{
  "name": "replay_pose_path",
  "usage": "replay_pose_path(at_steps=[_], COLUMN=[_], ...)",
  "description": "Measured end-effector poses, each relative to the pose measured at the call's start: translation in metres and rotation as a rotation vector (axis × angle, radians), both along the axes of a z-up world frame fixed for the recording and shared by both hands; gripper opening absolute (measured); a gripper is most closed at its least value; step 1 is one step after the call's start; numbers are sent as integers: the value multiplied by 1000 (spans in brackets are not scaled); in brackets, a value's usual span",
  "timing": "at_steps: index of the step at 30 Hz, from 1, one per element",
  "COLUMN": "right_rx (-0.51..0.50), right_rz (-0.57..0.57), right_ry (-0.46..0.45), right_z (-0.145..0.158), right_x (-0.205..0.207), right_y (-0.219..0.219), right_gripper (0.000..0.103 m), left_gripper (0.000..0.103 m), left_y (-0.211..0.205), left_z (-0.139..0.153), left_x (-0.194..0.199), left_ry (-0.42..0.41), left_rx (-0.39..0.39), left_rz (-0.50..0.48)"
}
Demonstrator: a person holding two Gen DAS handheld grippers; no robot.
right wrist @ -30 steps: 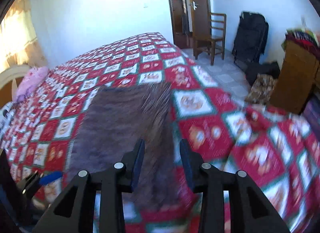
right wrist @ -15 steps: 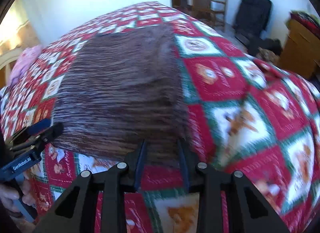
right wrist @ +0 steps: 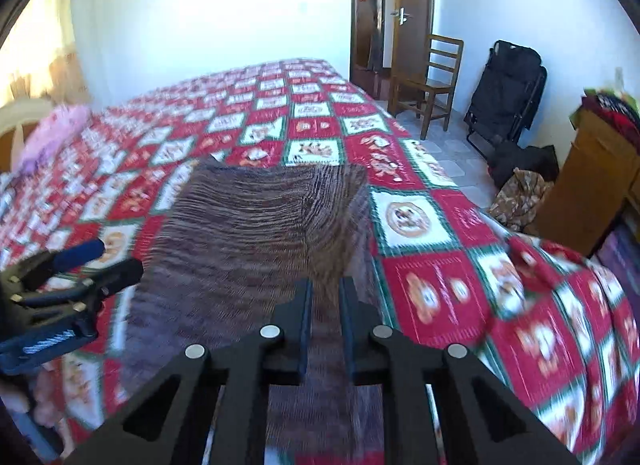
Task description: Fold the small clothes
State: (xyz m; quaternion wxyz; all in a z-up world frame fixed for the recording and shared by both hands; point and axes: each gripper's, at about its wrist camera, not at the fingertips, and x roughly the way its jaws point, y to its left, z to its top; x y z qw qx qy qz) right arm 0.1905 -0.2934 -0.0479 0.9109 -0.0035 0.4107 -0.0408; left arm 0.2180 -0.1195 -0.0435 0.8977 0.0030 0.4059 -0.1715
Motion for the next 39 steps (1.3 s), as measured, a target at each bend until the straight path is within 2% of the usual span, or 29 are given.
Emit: replay_pose_path(at_steps=[2, 3, 6, 9, 13, 15, 17, 20, 24, 28, 31, 34, 36, 38, 39], right_rx=[37, 65, 141, 170, 266, 353, 334, 240, 118, 204, 324, 381, 424, 521, 553], right_rz=[-41, -47, -64, -52, 50, 162, 257, 422, 420, 398, 325, 285, 262, 206, 184], right_ry=[63, 48, 17, 34, -86, -65, -16, 109, 271, 250, 227, 183, 93, -24, -46], right_z=[-23, -30, -30, -22, 14, 21, 17, -7, -57, -56, -64, -61, -46, -19, -11], right_x=[14, 16, 14, 20, 31, 57, 85, 136, 196, 224, 239, 241, 228, 201, 193], right_y=[-9, -13, -27, -28, -18, 0, 27, 81, 113, 114, 105, 100, 86, 58, 46], right_gripper=[13, 13, 13, 14, 14, 14, 14, 14, 14, 13, 13, 13, 13, 14, 14], left_gripper=[73, 75, 89, 90, 90, 90, 90, 90, 90, 90, 91, 92, 94, 96, 96], left_y=[-2, 1, 21, 28, 33, 31, 25, 24, 25, 23, 25, 28, 29, 29, 29], left_z=[-16, -22, -42, -41, -44, -45, -47, -49, -51, -52, -52, -53, -54, -54, -53], left_x=[11, 14, 16, 11, 4, -4, -12, -19, -21, -27, -27, -26, -25, -23, -23], left_ry=[32, 58, 122, 115, 118, 86, 40, -4, -25, -53, -54, -46, -47, -38, -37], left_rx=[41, 30, -84, -132, -189, -192, -162, -154, -164, -161, -170, -199, -211, -216, -213], left_rz=[54, 68, 126, 122, 136, 153, 160, 175, 186, 196, 195, 182, 168, 157, 153])
